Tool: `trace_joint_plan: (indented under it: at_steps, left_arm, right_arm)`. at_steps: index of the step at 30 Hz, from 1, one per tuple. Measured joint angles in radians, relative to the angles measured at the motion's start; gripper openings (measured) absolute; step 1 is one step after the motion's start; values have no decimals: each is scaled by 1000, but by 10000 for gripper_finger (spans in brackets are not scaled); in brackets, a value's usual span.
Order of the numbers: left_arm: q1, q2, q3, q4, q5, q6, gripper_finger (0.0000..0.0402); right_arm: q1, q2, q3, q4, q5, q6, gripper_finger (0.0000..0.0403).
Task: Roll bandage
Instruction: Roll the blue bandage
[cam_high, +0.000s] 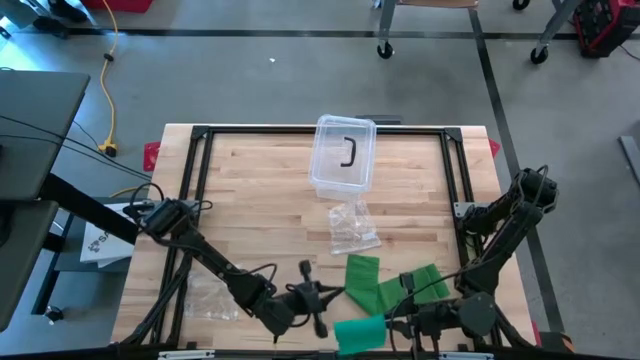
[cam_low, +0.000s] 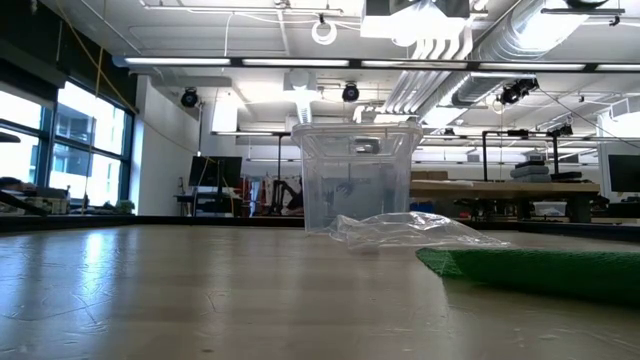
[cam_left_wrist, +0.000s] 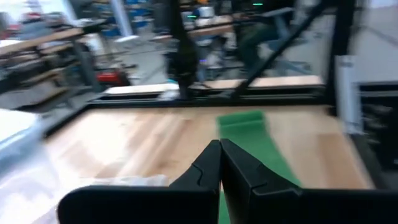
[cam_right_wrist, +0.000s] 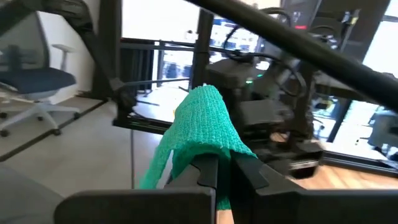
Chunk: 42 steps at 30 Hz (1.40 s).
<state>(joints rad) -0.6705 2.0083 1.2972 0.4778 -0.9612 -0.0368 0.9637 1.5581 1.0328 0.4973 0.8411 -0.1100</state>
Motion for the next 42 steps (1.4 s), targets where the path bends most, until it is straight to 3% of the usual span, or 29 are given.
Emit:
trace_joint_plan:
  at_steps: [5,12,14,21,27,35,42]
  left_arm:
    - [-42,0,0,-4,78,85,29]
    - [-115,-32,0,-1,-65,97,124]
    - [-125,-53,0,32,-63,94,151]
    - [-122,-101,0,178,146,93,218]
    - [-92,-111,0,251,194,56,228]
    - [-53,-111,0,254,247,-138,227]
    - [-42,-111,0,245,280,-179,195]
  right_arm:
    - [-1,0,0,-9,50,-22,4]
    - [22,0,0,-10,96,-40,4]
    - [21,0,0,-18,98,-38,4]
    - [12,0,0,-42,99,-48,4]
    - [12,0,0,-45,99,-52,4]
    - [10,0,0,-45,99,-56,4]
    - [2,0,0,-45,99,-56,4]
